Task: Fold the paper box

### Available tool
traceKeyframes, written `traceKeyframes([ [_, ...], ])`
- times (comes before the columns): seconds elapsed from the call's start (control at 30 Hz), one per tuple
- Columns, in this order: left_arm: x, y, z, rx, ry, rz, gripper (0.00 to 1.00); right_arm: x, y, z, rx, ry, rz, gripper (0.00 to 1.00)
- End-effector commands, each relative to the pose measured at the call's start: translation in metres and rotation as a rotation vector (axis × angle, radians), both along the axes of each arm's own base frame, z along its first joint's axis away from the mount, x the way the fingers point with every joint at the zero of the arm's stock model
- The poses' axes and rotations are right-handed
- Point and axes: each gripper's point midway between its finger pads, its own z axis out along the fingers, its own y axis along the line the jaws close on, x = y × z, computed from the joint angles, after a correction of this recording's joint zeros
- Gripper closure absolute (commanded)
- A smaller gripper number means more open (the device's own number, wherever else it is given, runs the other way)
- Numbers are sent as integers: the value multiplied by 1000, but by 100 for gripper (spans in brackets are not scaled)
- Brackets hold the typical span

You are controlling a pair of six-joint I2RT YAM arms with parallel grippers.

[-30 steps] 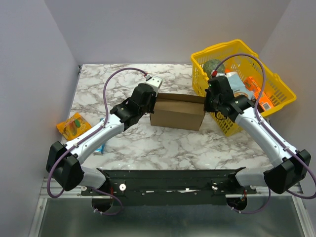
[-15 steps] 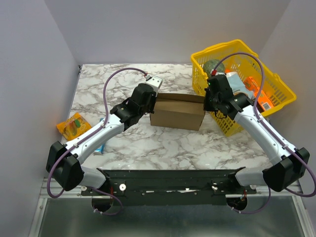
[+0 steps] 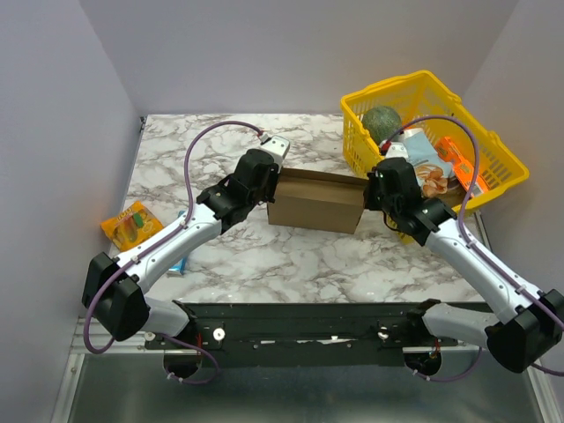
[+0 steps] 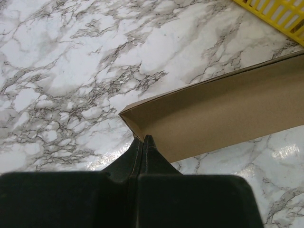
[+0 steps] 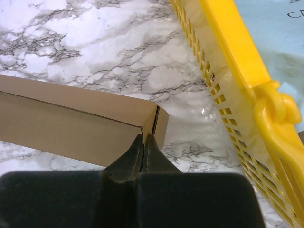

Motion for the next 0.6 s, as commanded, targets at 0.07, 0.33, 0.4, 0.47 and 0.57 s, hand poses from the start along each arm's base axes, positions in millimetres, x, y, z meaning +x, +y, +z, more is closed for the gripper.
traceKeyframes([
  [0.07,-70,6,-97,169,363,-133,100,-43,29,-53,-24,60,140,99],
  [0.33,-70,10,-98,181,358,-119,100,-63,14,-88,-96,56,20,99],
  [0.4,-69,11,-97,189,350,-123,100,-66,12,-84,-93,51,20,99],
  [0.47,-69,13,-95,202,339,-136,100,-71,10,-74,-86,60,31,83],
  [0.57,-70,13,-95,206,329,-150,100,-76,15,-43,-39,57,59,39],
])
